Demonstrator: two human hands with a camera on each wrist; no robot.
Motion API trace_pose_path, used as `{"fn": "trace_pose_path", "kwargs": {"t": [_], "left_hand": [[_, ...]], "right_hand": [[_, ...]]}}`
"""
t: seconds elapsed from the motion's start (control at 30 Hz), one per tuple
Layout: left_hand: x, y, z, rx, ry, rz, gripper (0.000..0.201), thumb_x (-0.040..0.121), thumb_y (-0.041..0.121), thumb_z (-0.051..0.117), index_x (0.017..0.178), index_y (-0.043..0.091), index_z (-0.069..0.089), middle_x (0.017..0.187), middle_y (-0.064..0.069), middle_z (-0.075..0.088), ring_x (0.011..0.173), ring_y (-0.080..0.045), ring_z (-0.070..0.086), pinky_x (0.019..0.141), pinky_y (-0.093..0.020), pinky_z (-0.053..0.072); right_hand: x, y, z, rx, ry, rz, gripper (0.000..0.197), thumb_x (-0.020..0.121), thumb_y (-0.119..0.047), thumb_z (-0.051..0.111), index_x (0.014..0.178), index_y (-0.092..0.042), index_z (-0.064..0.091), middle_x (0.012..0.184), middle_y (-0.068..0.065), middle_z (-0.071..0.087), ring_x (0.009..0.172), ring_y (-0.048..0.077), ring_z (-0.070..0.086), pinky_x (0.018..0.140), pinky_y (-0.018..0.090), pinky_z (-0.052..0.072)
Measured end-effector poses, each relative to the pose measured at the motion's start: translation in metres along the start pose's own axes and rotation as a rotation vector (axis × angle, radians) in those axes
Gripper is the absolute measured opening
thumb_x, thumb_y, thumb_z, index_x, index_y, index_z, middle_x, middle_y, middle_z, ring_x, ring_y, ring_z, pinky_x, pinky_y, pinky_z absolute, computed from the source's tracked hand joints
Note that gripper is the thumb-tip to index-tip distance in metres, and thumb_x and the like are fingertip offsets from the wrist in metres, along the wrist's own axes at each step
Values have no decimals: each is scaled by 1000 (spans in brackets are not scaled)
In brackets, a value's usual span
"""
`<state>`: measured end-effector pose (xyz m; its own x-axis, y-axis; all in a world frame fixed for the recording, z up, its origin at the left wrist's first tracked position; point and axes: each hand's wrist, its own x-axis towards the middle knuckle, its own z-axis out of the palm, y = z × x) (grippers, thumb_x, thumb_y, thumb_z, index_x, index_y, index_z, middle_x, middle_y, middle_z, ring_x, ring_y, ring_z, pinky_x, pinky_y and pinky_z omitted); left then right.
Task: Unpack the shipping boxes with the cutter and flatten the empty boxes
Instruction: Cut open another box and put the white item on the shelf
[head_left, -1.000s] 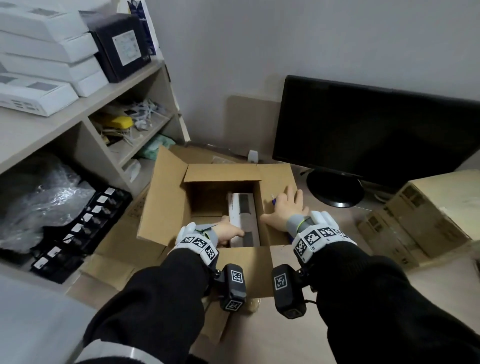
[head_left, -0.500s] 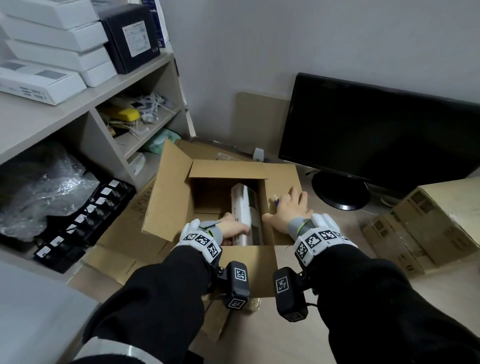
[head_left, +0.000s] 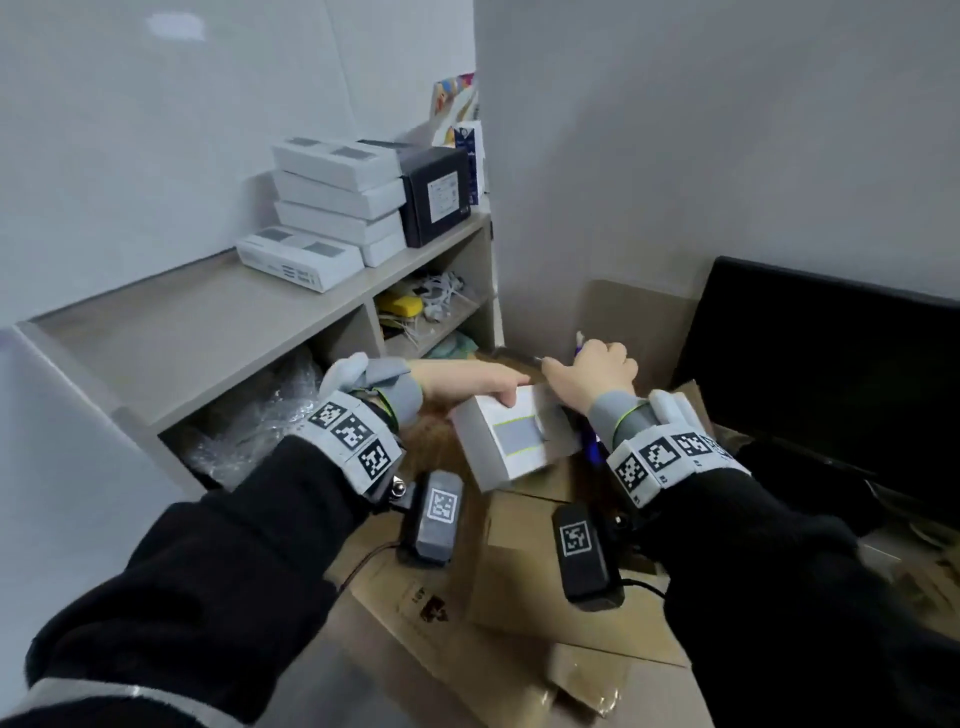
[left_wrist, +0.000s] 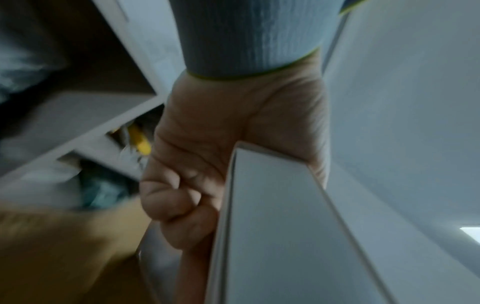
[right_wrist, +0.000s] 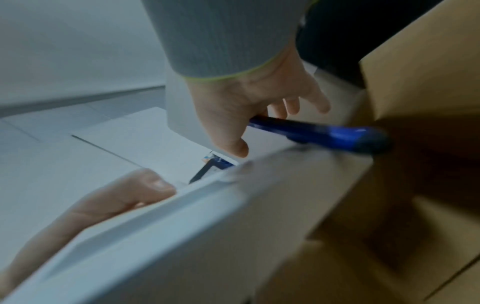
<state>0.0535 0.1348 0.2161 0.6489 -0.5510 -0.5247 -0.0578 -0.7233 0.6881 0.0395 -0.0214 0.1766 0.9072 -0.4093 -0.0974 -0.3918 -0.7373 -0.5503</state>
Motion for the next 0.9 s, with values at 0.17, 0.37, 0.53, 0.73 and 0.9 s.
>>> {"fn": "trace_pose_path", "kwargs": {"t": [0.17,0.37,0.53,0.73,0.9], "left_hand": [[-57,-20,-80,-110,151,35,66,56,34,55,122,32,52,116,-4,60,89,-19,59,63,-23,47],[-66,-66,-139,-504,548,55,51,69,33,47,120,33,52,103,-6,55,70,-16,51,55,-25,40],[-57,-102,-174,-646,800,61,45,82,34,47,126,25,42,100,-7,48,71,-17,51,53,-26,47],[-54,-139,-203,-688,793,114,49,84,33,40,134,34,42,100,-4,55,74,-17,54,47,-23,45],[-36,-155,-227,-747,918,83,42,93,25,38,135,24,31,110,-8,54,83,-23,57,54,-27,45]], "right_hand": [[-2,-65,7,264,59,-150,50,92,-44,48,119,-2,50,133,16,38,123,39,38,99,40,34],[6,-129,23,444,-23,-288,33,87,-42,55,87,-10,44,98,8,48,82,27,52,72,40,47],[-1,-200,45,590,-135,-438,29,85,-25,57,70,-16,34,78,7,41,70,22,44,71,46,51],[7,-243,69,624,-110,-512,33,83,-29,64,86,-1,48,106,23,60,85,30,57,81,54,51],[19,-273,95,584,-75,-512,35,84,-29,62,96,3,54,100,19,60,87,35,58,81,47,49]]}}
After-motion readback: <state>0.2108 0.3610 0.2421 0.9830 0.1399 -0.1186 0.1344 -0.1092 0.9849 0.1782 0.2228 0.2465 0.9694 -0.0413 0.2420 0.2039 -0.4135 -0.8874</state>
